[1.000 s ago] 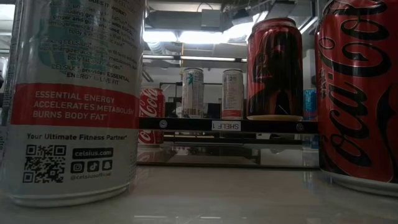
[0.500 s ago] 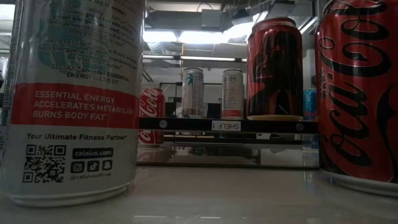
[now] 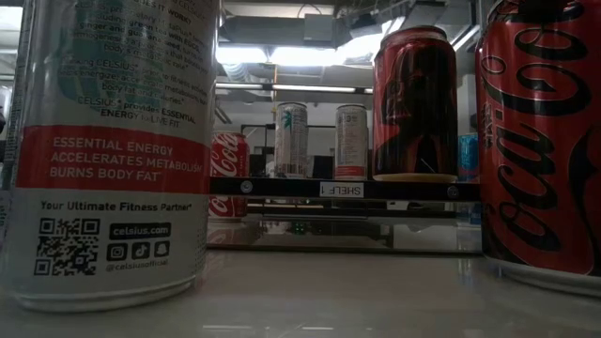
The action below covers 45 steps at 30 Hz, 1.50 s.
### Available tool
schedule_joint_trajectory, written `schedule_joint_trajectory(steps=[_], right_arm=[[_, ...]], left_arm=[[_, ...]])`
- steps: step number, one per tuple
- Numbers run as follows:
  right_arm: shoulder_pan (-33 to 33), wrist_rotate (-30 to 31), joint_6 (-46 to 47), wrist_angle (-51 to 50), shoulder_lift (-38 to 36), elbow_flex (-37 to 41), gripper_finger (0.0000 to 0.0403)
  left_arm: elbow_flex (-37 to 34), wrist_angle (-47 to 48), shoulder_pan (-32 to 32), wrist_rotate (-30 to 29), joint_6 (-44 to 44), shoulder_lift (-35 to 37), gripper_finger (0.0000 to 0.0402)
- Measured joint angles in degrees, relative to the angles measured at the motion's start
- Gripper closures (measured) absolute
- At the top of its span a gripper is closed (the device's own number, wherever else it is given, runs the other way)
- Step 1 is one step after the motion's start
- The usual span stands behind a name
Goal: Place canned beverage on shelf
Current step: Put the red black soda can on the shelf aligned with the other red black soda can
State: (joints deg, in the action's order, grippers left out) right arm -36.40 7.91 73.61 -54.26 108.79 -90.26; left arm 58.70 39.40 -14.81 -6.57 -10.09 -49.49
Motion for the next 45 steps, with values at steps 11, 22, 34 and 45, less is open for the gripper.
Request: schedule_joint_trajectory(steps=[11, 22, 34, 45], right_arm=[[0.0, -2.6, 3.1, -1.4, 0.1, 0.0, 0.0095], [0.1, -5.1, 3.0, -1.5, 0.1, -0.1, 0.0116], [0.0, -7.5, -3.9, -9.5, 0.2, -6.2, 0.0121], [0.0, -10.3, -12.5, -18.0, 0.2, -17.7, 0.0122]], left_arm=[[0.0, 0.0, 0.0, 0.0, -0.1, 0.0, 0.0088], [0.0, 0.0, 0.0, 0.0, -0.1, 0.0, 0.0088], [0.0, 0.0, 0.0, 0.0, -0.1, 0.0, 0.0088], [0.0, 0.0, 0.0, 0.0, -0.1, 0.0, 0.0088]])
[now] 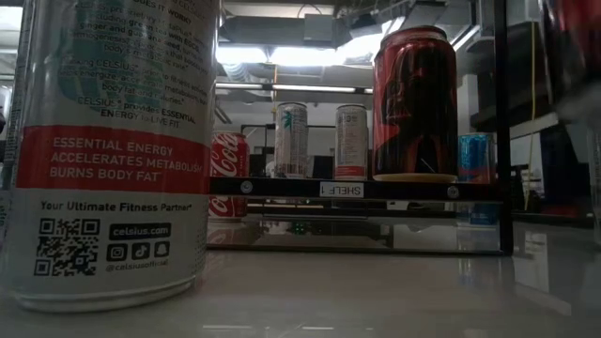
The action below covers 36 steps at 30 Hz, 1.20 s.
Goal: Place canned beverage on shelf
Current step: Put the red black soda can on the shelf aligned with the other red black soda can
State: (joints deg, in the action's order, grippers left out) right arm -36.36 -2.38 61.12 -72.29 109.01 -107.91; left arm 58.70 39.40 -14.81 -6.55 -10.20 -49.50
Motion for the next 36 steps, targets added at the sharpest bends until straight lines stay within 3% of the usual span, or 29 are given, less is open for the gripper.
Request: schedule_joint_trajectory(steps=[7, 18, 23, 36], right_arm=[[0.0, -0.3, -2.9, -10.1, -0.1, -8.1, 0.0120], [0.5, -1.0, -8.4, -18.2, -0.2, -22.1, 0.0119], [3.1, -3.0, -15.7, -17.6, -0.2, -27.0, 0.0119], [13.3, -7.0, -40.4, -17.8, -2.1, -27.1, 0.0119]], left_arm=[[0.0, 0.0, 0.0, 0.0, -0.2, 0.0, 0.0088], [0.0, 0.0, 0.0, 0.0, -0.4, 0.0, 0.0088], [0.0, 0.0, 0.0, 0.0, -0.4, 0.0, 0.0088], [0.0, 0.0, 0.0, 0.2, -0.4, 0.0, 0.0088]])
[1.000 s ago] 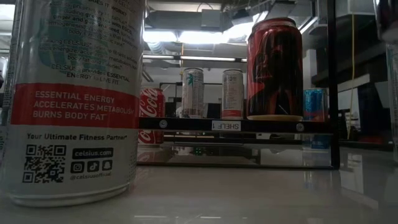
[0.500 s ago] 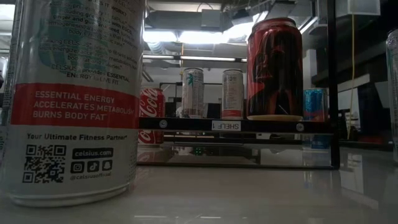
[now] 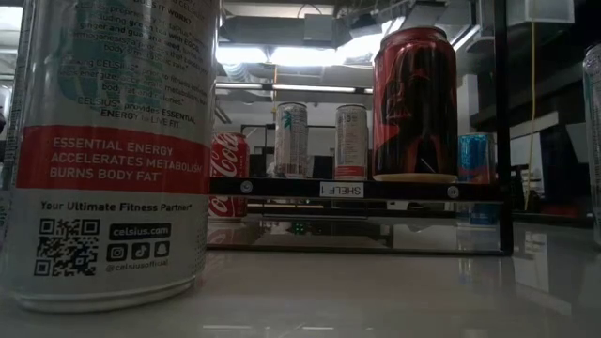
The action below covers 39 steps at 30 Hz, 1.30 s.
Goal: Place canned beverage on shelf
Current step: Put the red black soda can on the shelf aligned with the other red black soda can
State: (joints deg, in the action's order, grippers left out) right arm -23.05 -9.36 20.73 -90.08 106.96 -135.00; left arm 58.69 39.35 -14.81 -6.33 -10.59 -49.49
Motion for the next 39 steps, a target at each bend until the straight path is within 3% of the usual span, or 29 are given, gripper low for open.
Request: schedule_joint_trajectory(steps=[25, 39], right_arm=[[20.5, -2.9, -46.4, 0.1, -0.1, 0.0, 0.0119], [23.8, 0.4, -54.1, 0.2, 0.1, 11.3, 0.0119]], left_arm=[[0.0, 0.0, 0.0, 0.0, 0.0, 0.0, 0.0088], [0.0, 0.0, 0.0, -0.2, 0.0, -0.1, 0.0088]])
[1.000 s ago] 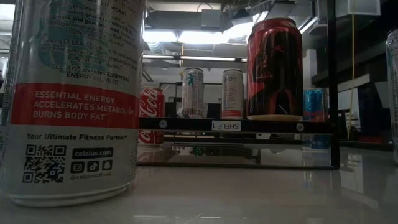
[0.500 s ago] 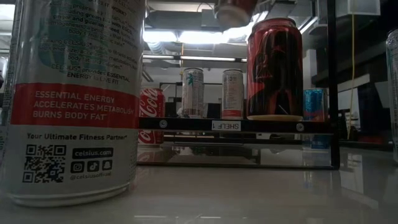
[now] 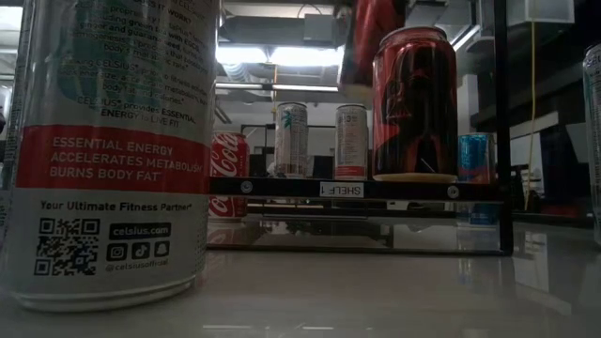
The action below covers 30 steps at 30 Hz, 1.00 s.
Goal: Place canned beverage on shelf
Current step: Put the red black soda can on the shelf aligned with the other red black soda can
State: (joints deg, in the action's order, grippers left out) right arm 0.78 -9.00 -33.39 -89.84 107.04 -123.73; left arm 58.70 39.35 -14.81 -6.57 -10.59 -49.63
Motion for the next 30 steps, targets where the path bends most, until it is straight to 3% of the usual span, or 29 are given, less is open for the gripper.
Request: schedule_joint_trajectory(steps=[13, 24, 30], right_arm=[[0.0, 1.2, -1.2, 8.5, 0.0, 15.8, 0.0119], [0.0, 0.4, -1.3, 14.4, 0.0, 21.4, 0.0116], [0.0, 0.4, -1.4, 16.2, 0.0, 22.0, 0.0092]], left_arm=[[0.0, -0.6, 0.0, 0.0, 0.0, -4.1, 0.0088], [0.0, -3.2, 0.0, 0.2, 0.0, -7.6, 0.0088], [0.0, -3.3, 0.0, 0.3, 0.0, -8.4, 0.0088]])
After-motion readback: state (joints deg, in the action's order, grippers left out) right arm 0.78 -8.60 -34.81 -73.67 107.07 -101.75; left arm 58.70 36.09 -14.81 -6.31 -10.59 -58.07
